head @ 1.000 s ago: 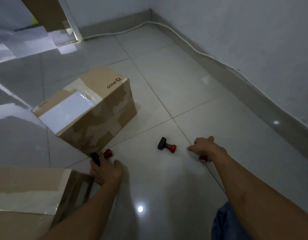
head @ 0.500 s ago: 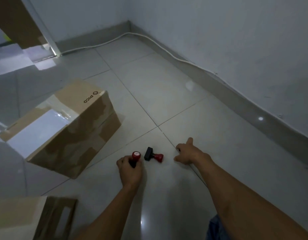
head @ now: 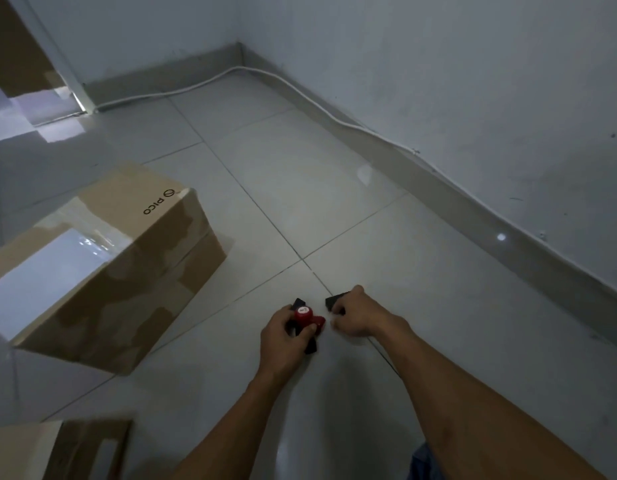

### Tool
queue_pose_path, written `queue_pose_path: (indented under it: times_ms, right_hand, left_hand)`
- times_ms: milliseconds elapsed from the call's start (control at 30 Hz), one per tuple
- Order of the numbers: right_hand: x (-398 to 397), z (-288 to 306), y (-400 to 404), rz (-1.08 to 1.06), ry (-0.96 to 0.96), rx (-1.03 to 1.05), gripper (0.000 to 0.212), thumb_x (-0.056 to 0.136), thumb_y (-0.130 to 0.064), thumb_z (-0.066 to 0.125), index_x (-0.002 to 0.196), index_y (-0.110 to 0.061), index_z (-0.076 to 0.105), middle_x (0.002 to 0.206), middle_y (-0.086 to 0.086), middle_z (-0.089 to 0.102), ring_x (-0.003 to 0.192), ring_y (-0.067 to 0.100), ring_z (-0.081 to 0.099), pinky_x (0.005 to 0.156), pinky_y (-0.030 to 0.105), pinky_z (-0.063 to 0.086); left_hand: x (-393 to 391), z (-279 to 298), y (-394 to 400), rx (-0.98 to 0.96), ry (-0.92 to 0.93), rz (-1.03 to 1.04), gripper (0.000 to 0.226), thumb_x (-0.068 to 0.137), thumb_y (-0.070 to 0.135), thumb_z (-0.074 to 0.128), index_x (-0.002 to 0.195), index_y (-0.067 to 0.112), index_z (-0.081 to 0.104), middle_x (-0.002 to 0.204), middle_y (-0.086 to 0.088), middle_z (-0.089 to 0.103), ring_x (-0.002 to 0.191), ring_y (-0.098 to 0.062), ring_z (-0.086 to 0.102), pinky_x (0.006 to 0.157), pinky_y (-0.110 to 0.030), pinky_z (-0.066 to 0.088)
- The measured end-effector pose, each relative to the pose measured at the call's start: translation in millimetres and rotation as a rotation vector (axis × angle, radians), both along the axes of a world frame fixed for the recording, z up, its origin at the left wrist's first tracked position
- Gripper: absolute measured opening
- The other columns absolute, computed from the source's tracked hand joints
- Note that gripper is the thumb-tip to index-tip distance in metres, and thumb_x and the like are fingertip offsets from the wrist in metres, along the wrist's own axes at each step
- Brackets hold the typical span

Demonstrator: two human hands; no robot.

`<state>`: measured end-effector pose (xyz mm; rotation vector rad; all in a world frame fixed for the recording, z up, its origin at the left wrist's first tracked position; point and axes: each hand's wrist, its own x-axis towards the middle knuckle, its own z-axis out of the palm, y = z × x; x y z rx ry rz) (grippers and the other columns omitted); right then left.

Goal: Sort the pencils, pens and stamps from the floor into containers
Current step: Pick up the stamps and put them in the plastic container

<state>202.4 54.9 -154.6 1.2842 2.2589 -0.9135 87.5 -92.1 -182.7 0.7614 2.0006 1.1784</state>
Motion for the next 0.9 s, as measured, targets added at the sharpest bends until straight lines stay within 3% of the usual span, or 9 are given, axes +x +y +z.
queue_pose_path:
  times_ms: [100, 167, 267, 400, 533, 667, 900]
  right_hand:
    - [-10, -7, -8, -0.001, 0.084, -0.068, 0.027, 0.089, -0.022, 0.074, 0.112, -0.009, 0.074, 0.133, 0.012, 0.048, 0.098, 0.023, 0.061, 0.075, 0.024, 0.05]
    - [-13, -5, -12, -0.041, 0.136, -0.119, 0.016, 0.085, -0.012, 0.077, 0.1, -0.009, 0.075, 0.117, 0.012, 0.059, 0.089, 0.021, 0.062, 0.066, 0.022, 0.048]
    - [-13, 0, -14, -0.201, 0.267, -0.258, 0.025, 0.081, -0.004, 0.08, 0.105, -0.011, 0.077, 0.112, 0.013, 0.069, 0.097, 0.024, 0.071, 0.083, 0.031, 0.061]
    - [-15, 5, -21, -0.322, 0.426, -0.367, 0.021, 0.081, -0.006, 0.082, 0.096, -0.017, 0.074, 0.103, 0.013, 0.074, 0.1, 0.027, 0.073, 0.096, 0.043, 0.06]
    - [-22, 18, -22, -0.405, 0.567, -0.383, 0.008, 0.081, -0.007, 0.075, 0.088, -0.011, 0.077, 0.094, 0.012, 0.076, 0.097, 0.026, 0.073, 0.089, 0.042, 0.063]
    - [-18, 32, -24, -0.471, 0.638, -0.386, 0.016, 0.086, -0.001, 0.075, 0.101, -0.002, 0.071, 0.1, 0.018, 0.074, 0.089, 0.023, 0.074, 0.071, 0.032, 0.063]
    - [-5, 66, -24, -0.51, 0.778, -0.386, 0.022, 0.081, -0.001, 0.083, 0.1, -0.005, 0.073, 0.107, 0.02, 0.072, 0.094, 0.031, 0.077, 0.077, 0.041, 0.065]
  left_hand:
    - [1, 0, 2, -0.038, -0.019, 0.051, 0.03, 0.086, 0.014, 0.079, 0.113, 0.024, 0.071, 0.117, 0.003, 0.067, 0.103, -0.014, 0.062, 0.087, -0.021, 0.048]
    - [0, -2, 3, -0.06, -0.068, 0.086, 0.03, 0.086, 0.015, 0.079, 0.114, 0.024, 0.07, 0.116, 0.003, 0.065, 0.102, -0.015, 0.062, 0.085, -0.021, 0.047]
    - [-1, -1, 2, -0.069, -0.231, 0.191, 0.028, 0.088, 0.015, 0.079, 0.114, 0.022, 0.069, 0.112, 0.003, 0.067, 0.097, -0.011, 0.063, 0.08, -0.02, 0.05]
    - [2, 5, 1, 0.002, -0.507, 0.349, 0.009, 0.095, 0.017, 0.072, 0.104, 0.013, 0.072, 0.103, -0.013, 0.076, 0.095, -0.025, 0.072, 0.081, -0.036, 0.062]
    - [9, 21, 4, 0.088, -0.576, 0.415, 0.013, 0.098, 0.017, 0.068, 0.108, 0.009, 0.07, 0.101, -0.013, 0.075, 0.094, -0.025, 0.073, 0.077, -0.033, 0.061]
    - [10, 36, 13, 0.155, -0.57, 0.443, 0.013, 0.098, 0.014, 0.068, 0.111, 0.015, 0.069, 0.108, -0.013, 0.075, 0.102, -0.026, 0.073, 0.094, -0.043, 0.06]
    - [14, 85, 29, 0.163, -0.563, 0.444, 0.01, 0.101, 0.016, 0.063, 0.106, 0.023, 0.069, 0.11, -0.008, 0.075, 0.103, -0.022, 0.071, 0.098, -0.043, 0.058]
